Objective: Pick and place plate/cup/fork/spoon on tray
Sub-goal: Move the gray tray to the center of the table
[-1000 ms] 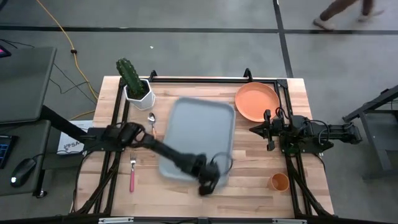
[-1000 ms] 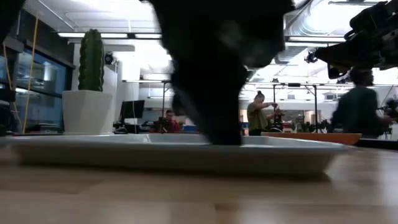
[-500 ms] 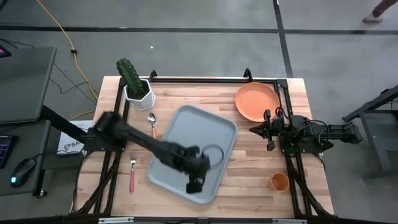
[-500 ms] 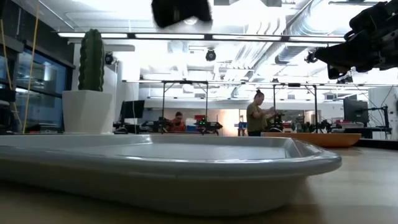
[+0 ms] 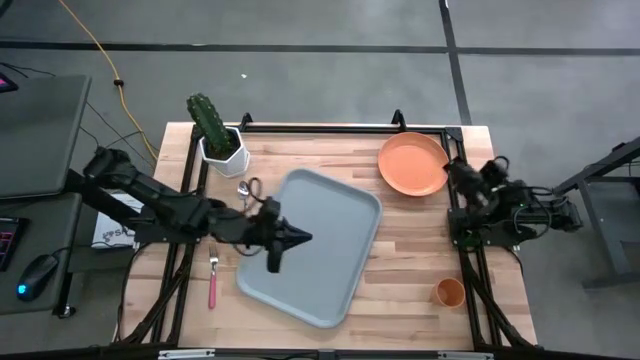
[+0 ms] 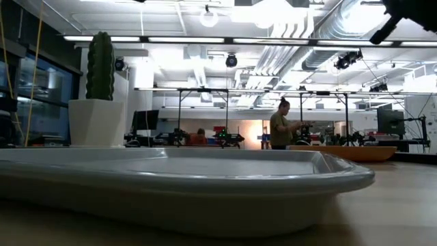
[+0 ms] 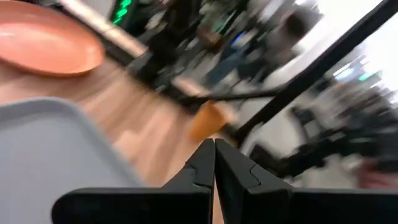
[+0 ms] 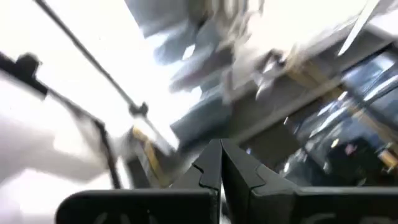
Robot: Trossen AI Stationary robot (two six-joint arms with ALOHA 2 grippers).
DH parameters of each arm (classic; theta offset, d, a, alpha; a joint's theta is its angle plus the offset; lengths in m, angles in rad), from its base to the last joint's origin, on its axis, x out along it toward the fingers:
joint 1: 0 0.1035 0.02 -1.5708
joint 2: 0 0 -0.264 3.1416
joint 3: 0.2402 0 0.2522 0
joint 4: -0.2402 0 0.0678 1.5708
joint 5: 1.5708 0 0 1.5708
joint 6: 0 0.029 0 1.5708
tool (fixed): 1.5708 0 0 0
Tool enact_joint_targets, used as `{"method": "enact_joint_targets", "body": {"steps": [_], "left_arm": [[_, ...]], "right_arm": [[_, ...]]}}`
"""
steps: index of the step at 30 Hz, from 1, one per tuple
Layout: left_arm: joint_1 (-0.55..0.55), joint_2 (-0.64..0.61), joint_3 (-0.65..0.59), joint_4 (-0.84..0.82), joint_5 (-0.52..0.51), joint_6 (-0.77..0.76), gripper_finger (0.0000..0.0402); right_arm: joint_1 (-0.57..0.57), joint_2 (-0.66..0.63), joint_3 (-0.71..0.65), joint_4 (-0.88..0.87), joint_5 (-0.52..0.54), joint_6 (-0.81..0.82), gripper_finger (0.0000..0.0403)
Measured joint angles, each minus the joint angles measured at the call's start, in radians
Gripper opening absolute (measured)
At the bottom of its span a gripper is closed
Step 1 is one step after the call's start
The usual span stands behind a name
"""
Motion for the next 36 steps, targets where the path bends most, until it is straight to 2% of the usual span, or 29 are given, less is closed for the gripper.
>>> {"method": "enact_joint_targets", "body": {"steps": [2,4,8,11,15,17,19,21,23,29,33,36], "left_arm": [[0.0,-0.024,-0.052,0.089,-0.017,0.001,0.0],[0.01,-0.035,-0.063,0.078,-0.027,0.002,0.0],[0.053,-0.035,-0.063,0.065,-0.012,0.016,0.0],[0.09,-0.043,-0.062,0.058,0.064,0.054,0.0],[0.124,-0.078,-0.061,-0.047,0.122,0.071,0.0],[0.125,-0.088,-0.061,-0.129,0.122,0.072,0.0],[0.113,-0.093,-0.064,-0.228,0.122,0.071,0.0],[0.095,-0.091,-0.09,-0.259,0.111,0.054,0.0],[0.071,-0.076,-0.138,-0.236,0.105,-0.001,0.0],[-0.025,-0.002,-0.267,-0.164,0.102,-0.256,0.0],[-0.088,0.092,-0.284,-0.168,0.117,-0.405,0.0],[-0.118,0.184,-0.283,-0.161,0.174,-0.491,0.0]], "right_arm": [[0.0,0.039,0.036,-0.042,0.074,0.056,0.0],[0.0,0.128,0.109,-0.188,0.082,0.123,0.0],[-0.002,0.44,0.316,-0.448,0.088,0.219,0.0],[-0.022,0.679,0.491,-0.648,0.111,0.223,0.0],[-0.073,0.943,0.691,-1.037,0.042,0.228,0.0],[-0.123,1.057,0.765,-1.228,-0.051,0.233,0.0],[-0.172,1.16,0.807,-1.341,-0.164,0.214,0.0],[-0.204,1.244,0.824,-1.359,-0.239,0.174,0.0],[-0.216,1.315,0.826,-1.355,-0.27,0.139,0.0],[-0.231,1.481,0.825,-1.354,-0.284,0.059,0.0],[-0.235,1.55,0.825,-1.273,-0.337,0.033,0.0],[-0.236,1.583,0.831,-1.269,-0.316,-0.012,0.0]]}}
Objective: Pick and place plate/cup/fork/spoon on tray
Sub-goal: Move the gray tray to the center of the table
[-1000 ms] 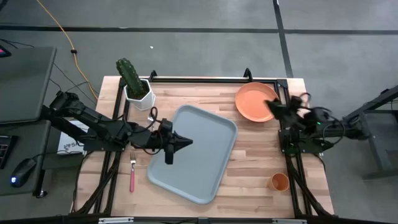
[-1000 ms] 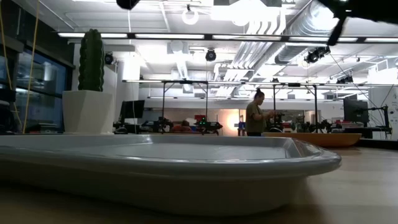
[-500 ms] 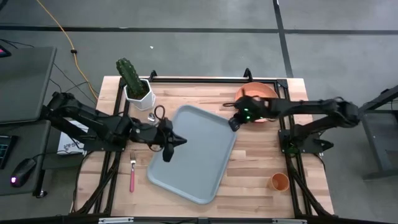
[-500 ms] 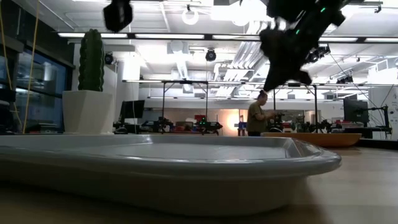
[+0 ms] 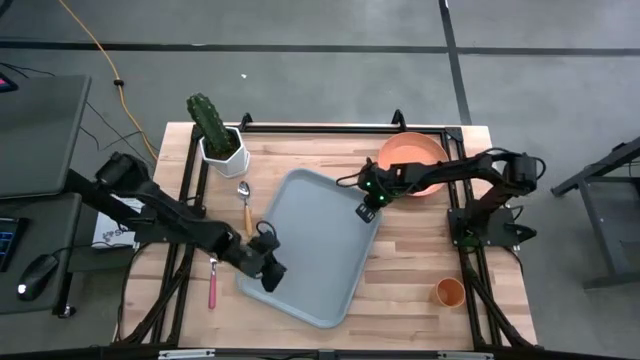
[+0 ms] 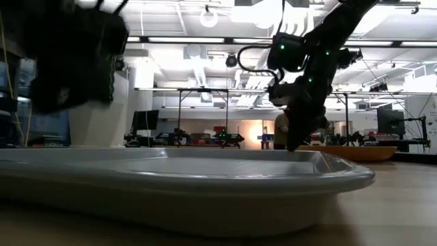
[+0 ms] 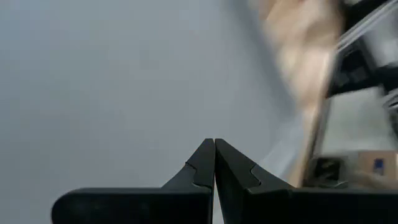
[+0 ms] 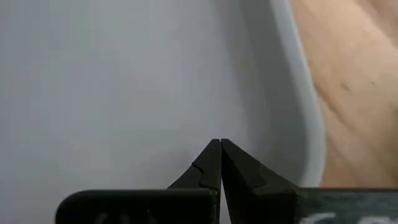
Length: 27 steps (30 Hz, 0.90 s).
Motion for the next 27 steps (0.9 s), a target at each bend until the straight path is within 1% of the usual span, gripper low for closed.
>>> {"method": "enact_joint_targets", "body": {"steps": [3,6,9,11,15,18,22,27], "left_arm": [[-0.017,0.092,0.001,0.042,0.039,-0.085,0.0],[-0.02,0.171,0.008,0.054,0.069,-0.14,0.0],[0.004,0.214,0.01,0.048,0.104,-0.145,0.0],[0.029,0.227,0.015,0.05,0.131,-0.111,0.0],[0.091,0.216,0.012,0.03,0.179,-0.009,0.0],[0.142,0.205,0.009,0.013,0.188,0.062,0.0],[0.204,0.195,0.009,-0.021,0.18,0.153,0.0],[0.285,0.197,0.009,-0.011,0.126,0.244,0.0]], "right_arm": [[0.0,0.008,0.01,-0.047,0.042,-0.043,0.0],[0.003,-0.002,0.007,-0.087,0.05,-0.064,0.0],[0.029,-0.006,-0.016,-0.125,0.052,-0.043,0.0],[0.064,-0.01,-0.041,-0.145,0.049,-0.013,0.0],[0.164,-0.028,-0.104,-0.138,0.085,0.117,0.0],[0.257,-0.061,-0.136,-0.158,0.097,0.24,0.0],[0.37,-0.113,-0.148,-0.182,0.127,0.419,0.0],[0.495,-0.138,-0.146,-0.134,0.095,0.613,0.0]]}}
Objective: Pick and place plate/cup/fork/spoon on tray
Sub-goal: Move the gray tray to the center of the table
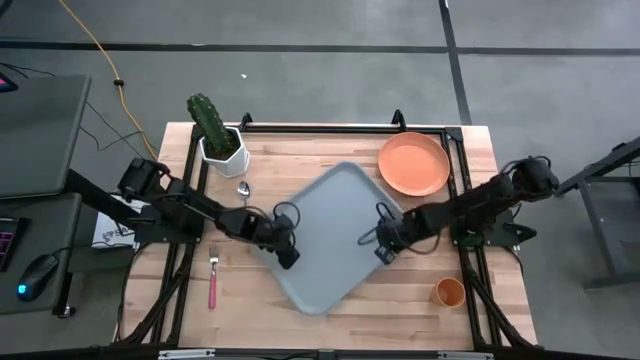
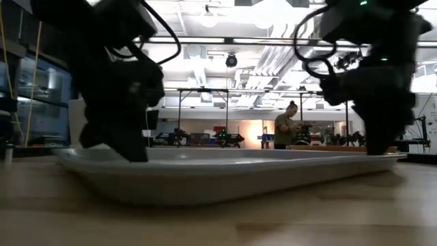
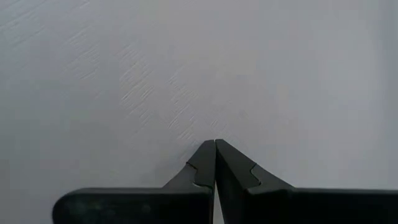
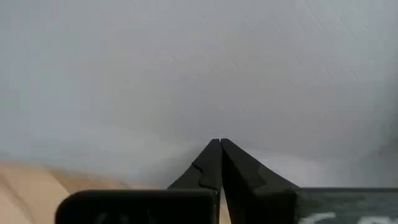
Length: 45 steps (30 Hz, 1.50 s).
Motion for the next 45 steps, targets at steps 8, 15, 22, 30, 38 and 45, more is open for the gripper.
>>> {"method": "enact_joint_targets", "body": {"steps": [8,15,22,30,38,45], "left_arm": [[0.1,0.002,0.001,0.017,0.021,0.136,0.0],[0.212,0.005,0.005,0.042,-0.015,0.307,0.0],[0.333,0.002,0.066,0.018,-0.023,0.457,0.0],[0.331,-0.196,0.11,-0.074,0.104,0.519,0.0],[0.273,-0.539,-0.028,0.146,0.033,0.455,0.0],[0.204,-0.666,-0.124,0.229,-0.047,0.364,0.0]], "right_arm": [[0.189,0.06,0.0,0.136,0.025,0.274,0.0],[0.259,0.087,0.0,0.282,0.067,0.38,0.0],[0.234,0.068,0.07,0.289,0.13,0.249,0.0],[0.159,-0.095,0.189,0.038,0.262,0.019,0.0],[0.016,-0.434,0.104,-0.341,0.309,0.079,0.0],[-0.102,-0.762,-0.231,-0.288,0.189,0.37,0.0]]}}
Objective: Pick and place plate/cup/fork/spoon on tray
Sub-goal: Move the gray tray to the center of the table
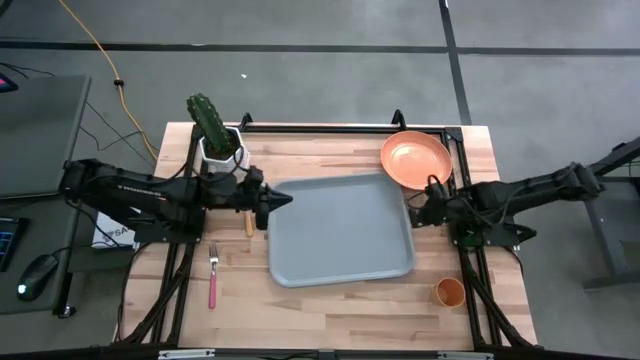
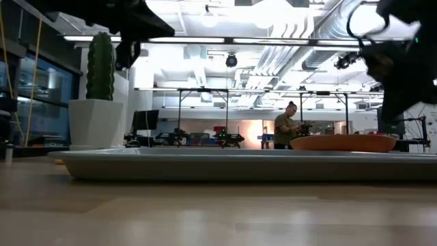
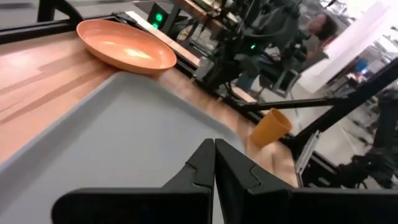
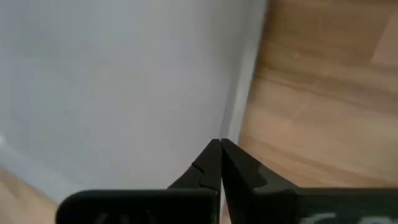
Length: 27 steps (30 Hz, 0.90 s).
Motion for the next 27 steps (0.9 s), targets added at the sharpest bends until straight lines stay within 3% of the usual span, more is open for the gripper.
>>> {"method": "enact_joint_targets", "body": {"steps": [5,14,22,27], "left_arm": [[-0.039,0.028,-0.012,-0.006,-0.081,-0.036,0.0],[-0.101,0.25,-0.012,-0.013,-0.092,-0.178,0.0],[-0.173,0.49,-0.012,-0.014,-0.05,-0.367,0.0],[-0.22,0.573,-0.012,-0.017,0.014,-0.432,0.0]], "right_arm": [[-0.046,-0.044,-0.118,0.07,0.06,0.088,0.0],[-0.138,0.104,-0.18,0.149,0.123,0.115,0.0],[-0.123,0.249,-0.18,0.307,0.092,0.101,0.0],[-0.075,0.331,-0.18,0.4,0.07,0.114,0.0]]}}
